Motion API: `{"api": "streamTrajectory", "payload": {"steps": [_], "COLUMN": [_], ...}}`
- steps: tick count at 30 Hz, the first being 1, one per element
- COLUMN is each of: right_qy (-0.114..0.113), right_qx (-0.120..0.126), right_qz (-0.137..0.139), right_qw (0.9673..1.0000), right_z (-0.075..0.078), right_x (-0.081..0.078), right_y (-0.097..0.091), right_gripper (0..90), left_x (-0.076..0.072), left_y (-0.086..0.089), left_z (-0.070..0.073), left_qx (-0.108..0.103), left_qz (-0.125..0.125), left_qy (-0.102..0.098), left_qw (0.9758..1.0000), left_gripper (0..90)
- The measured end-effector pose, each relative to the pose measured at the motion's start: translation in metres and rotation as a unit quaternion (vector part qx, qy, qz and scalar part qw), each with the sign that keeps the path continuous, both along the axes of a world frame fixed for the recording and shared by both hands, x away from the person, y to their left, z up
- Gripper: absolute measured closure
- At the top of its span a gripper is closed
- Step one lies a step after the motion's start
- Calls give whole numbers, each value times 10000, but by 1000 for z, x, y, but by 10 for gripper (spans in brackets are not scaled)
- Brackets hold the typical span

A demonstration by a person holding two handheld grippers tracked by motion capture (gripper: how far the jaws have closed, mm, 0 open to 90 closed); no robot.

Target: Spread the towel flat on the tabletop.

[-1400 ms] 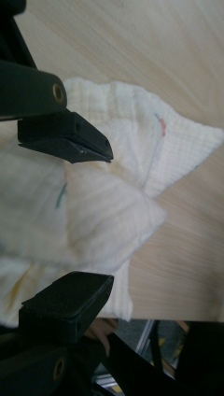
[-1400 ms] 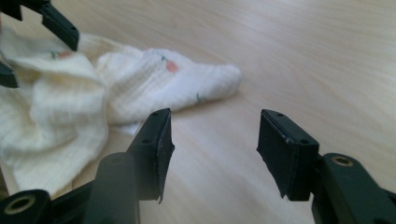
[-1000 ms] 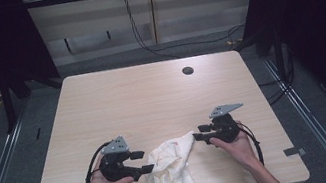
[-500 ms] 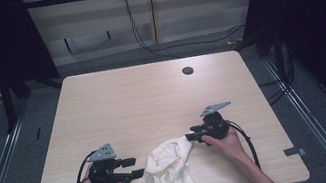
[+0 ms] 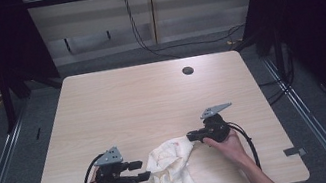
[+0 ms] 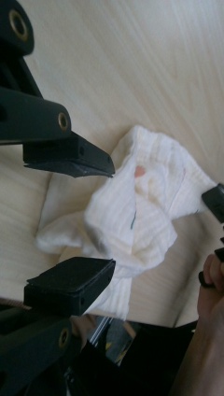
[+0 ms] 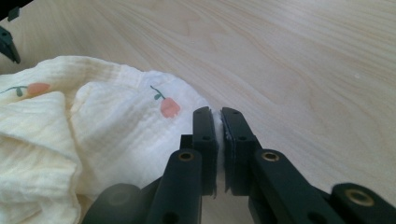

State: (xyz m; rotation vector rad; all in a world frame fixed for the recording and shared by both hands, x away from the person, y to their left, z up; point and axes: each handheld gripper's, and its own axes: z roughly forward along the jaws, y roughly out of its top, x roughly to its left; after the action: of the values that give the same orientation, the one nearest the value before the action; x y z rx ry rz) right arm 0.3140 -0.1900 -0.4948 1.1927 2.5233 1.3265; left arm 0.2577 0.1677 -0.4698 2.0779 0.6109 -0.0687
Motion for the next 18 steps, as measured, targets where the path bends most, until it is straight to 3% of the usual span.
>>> {"api": "streamTrajectory", "payload": {"steps": [3,4,11,16,18], "right_qy": [2,-26,-10,-16,-14], "right_qx": [24,29,35,60,70], "right_qz": [-24,-40,-56,-44,-36], "right_qw": [10000,10000,10000,10000,10000], "right_z": [1,2,3,4,4], "right_x": [-1,-2,-7,-7,-7], "right_y": [-1,-2,-5,-5,-5], "right_gripper": [846,846,846,843,839], "left_x": [-1,-3,-2,0,-1], "left_y": [-6,-12,-15,-18,-22], "left_z": [-1,-2,-5,-4,-3], "left_qx": [73,251,269,226,201], "left_qz": [-127,-199,-323,-277,-376], "left_qy": [-85,-234,-212,-278,-431], "left_qw": [9999,9992,9989,9990,9982], "left_gripper": [538,542,640,590,606]}}
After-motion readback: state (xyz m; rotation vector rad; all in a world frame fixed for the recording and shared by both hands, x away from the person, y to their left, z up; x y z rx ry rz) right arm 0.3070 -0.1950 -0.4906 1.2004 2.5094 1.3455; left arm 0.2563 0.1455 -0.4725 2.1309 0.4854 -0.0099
